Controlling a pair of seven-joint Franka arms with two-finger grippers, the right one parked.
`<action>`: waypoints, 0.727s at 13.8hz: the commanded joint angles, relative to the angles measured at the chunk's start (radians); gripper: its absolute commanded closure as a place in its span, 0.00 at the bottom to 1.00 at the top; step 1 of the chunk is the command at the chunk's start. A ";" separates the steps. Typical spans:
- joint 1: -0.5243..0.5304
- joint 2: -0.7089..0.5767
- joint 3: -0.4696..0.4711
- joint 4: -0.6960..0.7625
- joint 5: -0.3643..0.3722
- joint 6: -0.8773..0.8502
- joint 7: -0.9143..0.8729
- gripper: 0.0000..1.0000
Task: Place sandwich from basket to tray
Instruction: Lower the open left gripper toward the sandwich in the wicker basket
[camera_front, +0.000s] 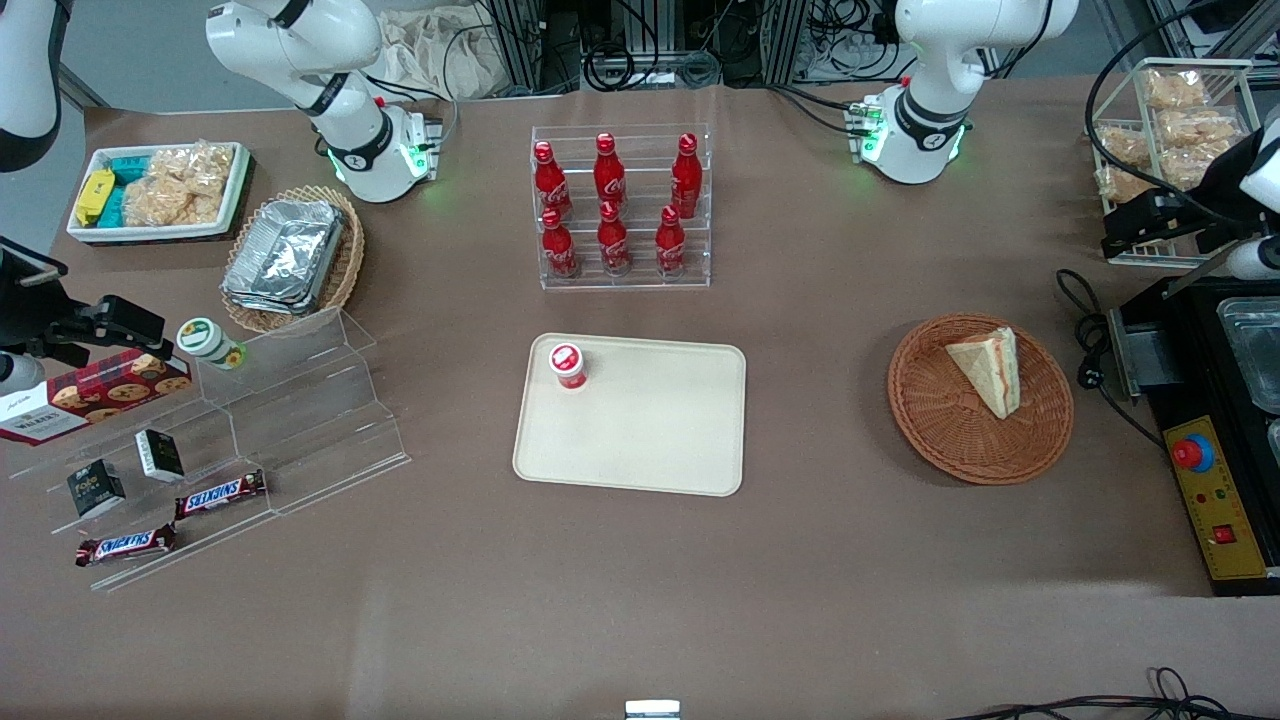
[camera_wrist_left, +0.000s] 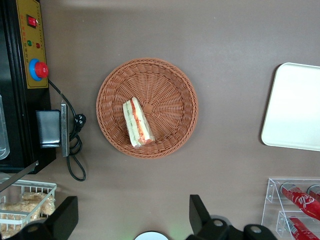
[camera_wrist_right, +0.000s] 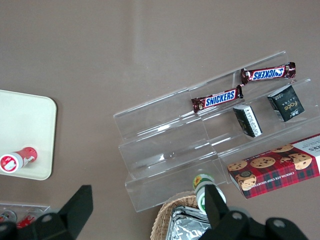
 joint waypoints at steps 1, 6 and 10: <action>-0.010 -0.002 -0.007 0.013 0.026 -0.039 -0.027 0.00; 0.000 0.002 -0.032 -0.044 0.055 -0.029 -0.108 0.00; 0.022 0.019 -0.027 -0.189 0.055 0.120 -0.219 0.00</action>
